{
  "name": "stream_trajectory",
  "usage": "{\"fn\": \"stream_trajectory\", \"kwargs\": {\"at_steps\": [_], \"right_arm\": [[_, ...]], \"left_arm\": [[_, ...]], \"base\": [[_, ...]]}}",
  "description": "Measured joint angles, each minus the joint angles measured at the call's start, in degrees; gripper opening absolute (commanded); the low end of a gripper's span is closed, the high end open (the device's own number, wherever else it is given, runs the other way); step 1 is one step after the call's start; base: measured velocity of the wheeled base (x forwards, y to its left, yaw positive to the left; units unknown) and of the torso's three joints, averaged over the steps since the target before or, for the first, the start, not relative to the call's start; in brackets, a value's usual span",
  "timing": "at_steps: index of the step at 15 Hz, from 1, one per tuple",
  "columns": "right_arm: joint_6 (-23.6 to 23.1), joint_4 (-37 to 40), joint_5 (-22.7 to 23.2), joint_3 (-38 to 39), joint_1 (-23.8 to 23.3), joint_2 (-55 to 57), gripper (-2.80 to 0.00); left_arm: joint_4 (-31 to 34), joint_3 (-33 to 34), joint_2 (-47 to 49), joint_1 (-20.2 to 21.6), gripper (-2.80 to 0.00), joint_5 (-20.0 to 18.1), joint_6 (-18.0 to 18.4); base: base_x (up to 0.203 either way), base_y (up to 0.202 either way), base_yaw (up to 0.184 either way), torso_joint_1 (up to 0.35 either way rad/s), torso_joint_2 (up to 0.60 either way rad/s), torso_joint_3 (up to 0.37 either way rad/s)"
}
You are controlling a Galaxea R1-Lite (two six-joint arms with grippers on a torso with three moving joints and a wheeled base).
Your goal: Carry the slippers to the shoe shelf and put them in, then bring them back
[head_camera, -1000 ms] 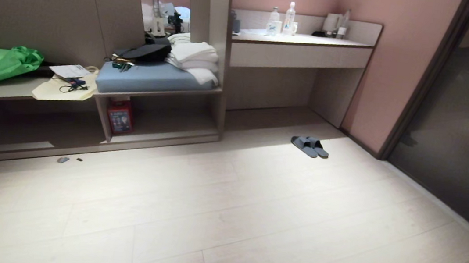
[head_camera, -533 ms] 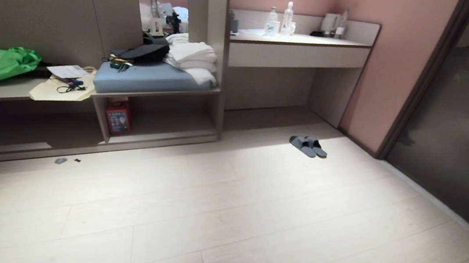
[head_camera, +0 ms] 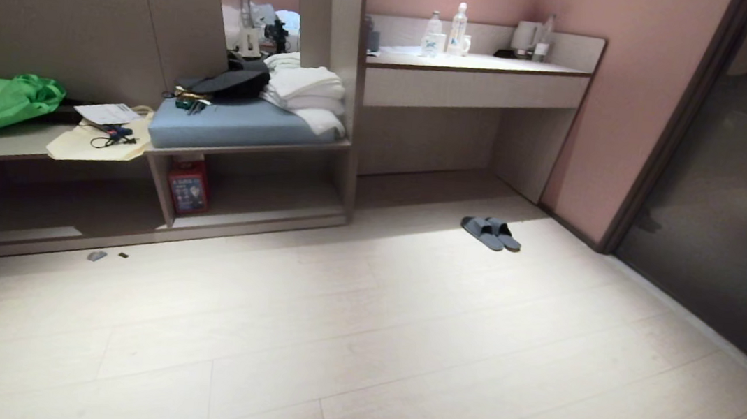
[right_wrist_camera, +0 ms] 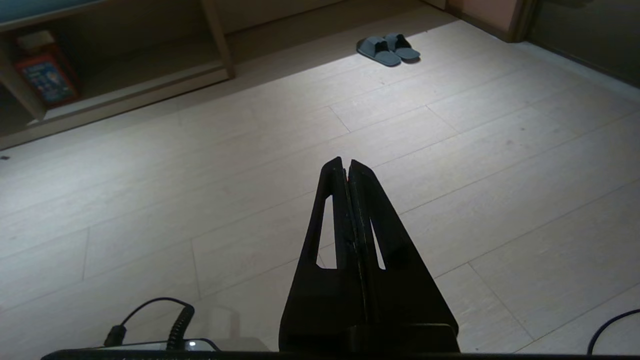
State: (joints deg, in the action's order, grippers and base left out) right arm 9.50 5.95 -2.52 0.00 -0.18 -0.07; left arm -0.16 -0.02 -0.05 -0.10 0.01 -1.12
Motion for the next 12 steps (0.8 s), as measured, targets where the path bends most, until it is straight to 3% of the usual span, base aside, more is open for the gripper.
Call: {"fn": "stream_trajectory", "kwargs": {"at_steps": [12], "right_arm": [[0.1, 0.0, 0.0, 0.0, 0.0, 0.0, -2.8]], "left_arm": [[0.2, -0.1, 0.0, 0.0, -2.8, 0.0, 0.3]], "base": [[0.0, 0.0, 0.0, 0.0, 0.0, 0.0]]}}
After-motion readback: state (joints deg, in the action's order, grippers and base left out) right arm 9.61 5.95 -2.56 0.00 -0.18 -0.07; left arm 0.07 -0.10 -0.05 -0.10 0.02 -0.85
